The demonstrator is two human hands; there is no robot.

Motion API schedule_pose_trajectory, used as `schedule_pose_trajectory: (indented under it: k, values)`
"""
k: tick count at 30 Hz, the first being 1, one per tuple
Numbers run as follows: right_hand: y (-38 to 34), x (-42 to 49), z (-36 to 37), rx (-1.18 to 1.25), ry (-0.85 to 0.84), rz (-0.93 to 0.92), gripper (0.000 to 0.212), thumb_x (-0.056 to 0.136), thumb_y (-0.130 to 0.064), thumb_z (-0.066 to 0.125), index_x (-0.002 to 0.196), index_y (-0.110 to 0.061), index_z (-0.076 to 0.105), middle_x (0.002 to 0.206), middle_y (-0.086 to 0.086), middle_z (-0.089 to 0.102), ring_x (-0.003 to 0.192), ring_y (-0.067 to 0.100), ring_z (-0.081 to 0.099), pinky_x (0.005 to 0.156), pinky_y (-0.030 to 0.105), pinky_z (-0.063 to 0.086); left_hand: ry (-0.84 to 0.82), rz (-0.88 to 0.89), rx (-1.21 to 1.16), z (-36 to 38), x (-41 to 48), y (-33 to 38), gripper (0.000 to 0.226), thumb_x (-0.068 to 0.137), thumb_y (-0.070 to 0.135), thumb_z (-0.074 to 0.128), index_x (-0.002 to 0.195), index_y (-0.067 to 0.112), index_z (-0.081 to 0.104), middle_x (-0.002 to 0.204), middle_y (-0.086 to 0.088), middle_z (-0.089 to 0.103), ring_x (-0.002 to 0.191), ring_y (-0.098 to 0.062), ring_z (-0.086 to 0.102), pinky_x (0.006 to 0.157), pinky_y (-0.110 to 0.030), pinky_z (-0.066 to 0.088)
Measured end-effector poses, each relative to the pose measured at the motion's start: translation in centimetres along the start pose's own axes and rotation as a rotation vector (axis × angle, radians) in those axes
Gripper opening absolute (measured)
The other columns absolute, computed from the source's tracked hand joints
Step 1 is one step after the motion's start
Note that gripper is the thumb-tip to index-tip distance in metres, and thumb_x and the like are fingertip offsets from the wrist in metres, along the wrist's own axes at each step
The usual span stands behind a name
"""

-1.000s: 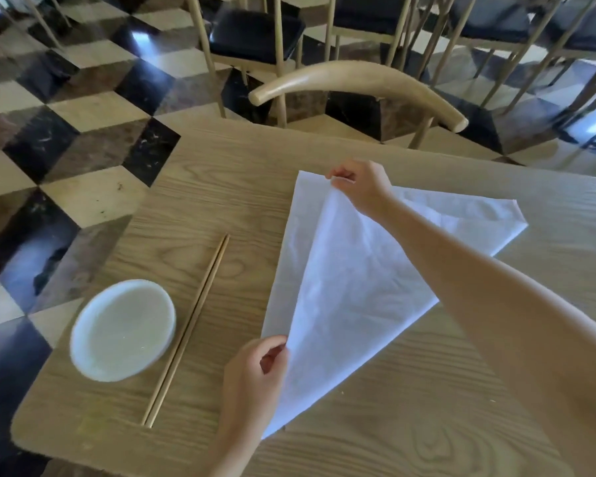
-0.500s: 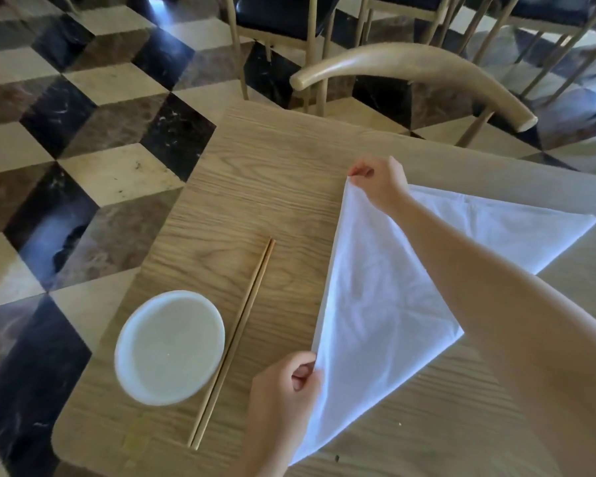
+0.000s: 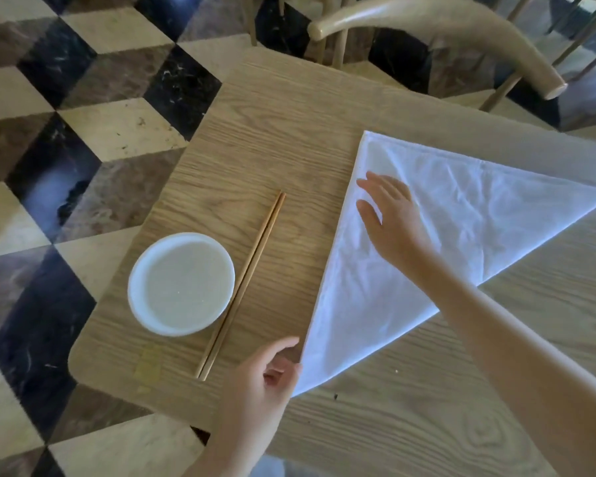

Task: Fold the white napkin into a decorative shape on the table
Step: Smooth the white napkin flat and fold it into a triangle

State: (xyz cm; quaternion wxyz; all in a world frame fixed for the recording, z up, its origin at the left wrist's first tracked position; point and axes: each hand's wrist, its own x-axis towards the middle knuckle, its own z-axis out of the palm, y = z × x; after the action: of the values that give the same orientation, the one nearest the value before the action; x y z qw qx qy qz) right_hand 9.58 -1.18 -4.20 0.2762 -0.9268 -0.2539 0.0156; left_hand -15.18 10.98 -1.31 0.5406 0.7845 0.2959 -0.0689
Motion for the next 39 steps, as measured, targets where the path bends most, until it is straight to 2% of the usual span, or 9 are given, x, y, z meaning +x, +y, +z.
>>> schedule_pose_trajectory:
  k: [5, 10, 18, 22, 26, 29, 33, 36, 39]
  values:
    - [-0.5, -6.4, 0.3, -0.215, -0.231, -0.076, 0.066, 0.089, -0.049, 0.018, 0.143, -0.014, 0.032, 0.154, 0.007, 0.025, 0.144, 0.025, 0.015, 0.117, 0.043, 0.008, 0.144, 0.154, 0.127, 1.5, -2.7, -1.6, 0.034, 0.08, 0.012, 0.071, 0.092, 0.043, 0.062, 0.079, 0.018, 0.066, 0.079, 0.003, 0.061, 0.071, -0.007, 0.044]
    - [0.0, -8.1, 0.9, -0.306, -0.347, -0.061, 0.06, 0.097, -0.042, 0.026, 0.148, -0.022, 0.002, 0.158, -0.003, -0.002, 0.145, 0.014, -0.008, 0.118, 0.036, -0.008, 0.26, 0.311, 0.248, 2.3, -3.8, -2.9, 0.024, 0.077, 0.013, 0.073, 0.089, 0.032, 0.063, 0.075, 0.023, 0.057, 0.076, -0.006, 0.059, 0.073, -0.022, 0.044]
    - [-0.8, -8.4, 1.4, -0.311, -0.303, -0.053, 0.063, 0.097, -0.046, 0.025, 0.149, -0.02, 0.002, 0.158, -0.002, -0.003, 0.145, 0.016, -0.008, 0.118, 0.04, -0.008, 0.444, 0.274, 0.26, 3.7, -3.6, -3.2, 0.007, 0.081, 0.014, 0.069, 0.086, 0.019, 0.068, 0.072, 0.017, 0.057, 0.075, -0.01, 0.048, 0.067, -0.016, 0.04]
    - [-0.6, -8.4, 1.8, -0.361, -0.294, -0.05, 0.062, 0.096, -0.048, 0.02, 0.149, -0.02, 0.0, 0.158, -0.003, -0.004, 0.145, 0.015, -0.009, 0.118, 0.041, -0.008, 0.518, 0.18, 0.286, 4.8, -3.2, -3.1, 0.006, 0.08, 0.014, 0.069, 0.081, 0.02, 0.065, 0.071, 0.014, 0.058, 0.075, -0.014, 0.046, 0.076, -0.037, 0.044]
    - [-0.4, -8.3, 1.9, -0.356, -0.295, -0.05, 0.062, 0.096, -0.048, 0.018, 0.148, -0.02, -0.001, 0.158, -0.003, -0.005, 0.145, 0.014, -0.01, 0.118, 0.041, -0.008, 0.559, 0.124, 0.312, 5.1, -3.5, -2.6, 0.011, 0.079, 0.013, 0.067, 0.078, 0.018, 0.057, 0.07, 0.009, 0.054, 0.074, -0.015, 0.046, 0.08, -0.036, 0.04]
    - [-0.4, -8.1, 2.0, -0.35, -0.321, -0.047, 0.061, 0.097, -0.047, 0.017, 0.148, -0.021, -0.001, 0.158, -0.003, -0.006, 0.144, 0.014, -0.012, 0.118, 0.041, -0.009, 0.619, 0.319, 0.441, 5.5, -3.5, -1.4, 0.016, 0.083, 0.013, 0.055, 0.098, 0.013, 0.057, 0.083, 0.0, 0.06, 0.082, -0.023, 0.051, 0.083, -0.035, 0.036]
    - [-0.3, -7.4, 1.0, -0.077, -0.342, -0.005, 0.05, 0.1, -0.034, 0.019, 0.148, -0.02, 0.011, 0.158, -0.003, 0.003, 0.145, 0.012, -0.006, 0.118, 0.038, -0.006, 0.35, 0.668, 0.656, 8.3, 0.8, 1.1, 0.046, 0.08, 0.005, 0.042, 0.124, 0.011, 0.054, 0.13, -0.008, 0.054, 0.122, -0.027, 0.047, 0.104, -0.036, 0.03]
    - [0.6, -7.6, 0.0, -0.005, -0.247, 0.019, 0.048, 0.101, -0.028, 0.022, 0.147, -0.017, 0.019, 0.158, -0.001, 0.011, 0.145, 0.012, 0.0, 0.119, 0.035, -0.001, 0.263, 0.614, 0.855, 9.9, 4.4, 0.1, 0.049, 0.091, 0.02, 0.039, 0.138, 0.008, 0.041, 0.145, -0.012, 0.042, 0.136, -0.028, 0.035, 0.113, -0.045, 0.02]
    - [2.0, -8.9, -0.3, -0.202, -0.235, -0.002, 0.053, 0.099, -0.035, 0.023, 0.148, -0.018, 0.013, 0.158, -0.001, 0.007, 0.145, 0.013, -0.003, 0.119, 0.037, -0.002, 0.23, 0.549, 0.909, 10.2, 5.1, -1.0, 0.054, 0.095, 0.032, 0.027, 0.14, 0.005, 0.037, 0.148, -0.012, 0.037, 0.139, -0.027, 0.03, 0.111, -0.047, 0.018]
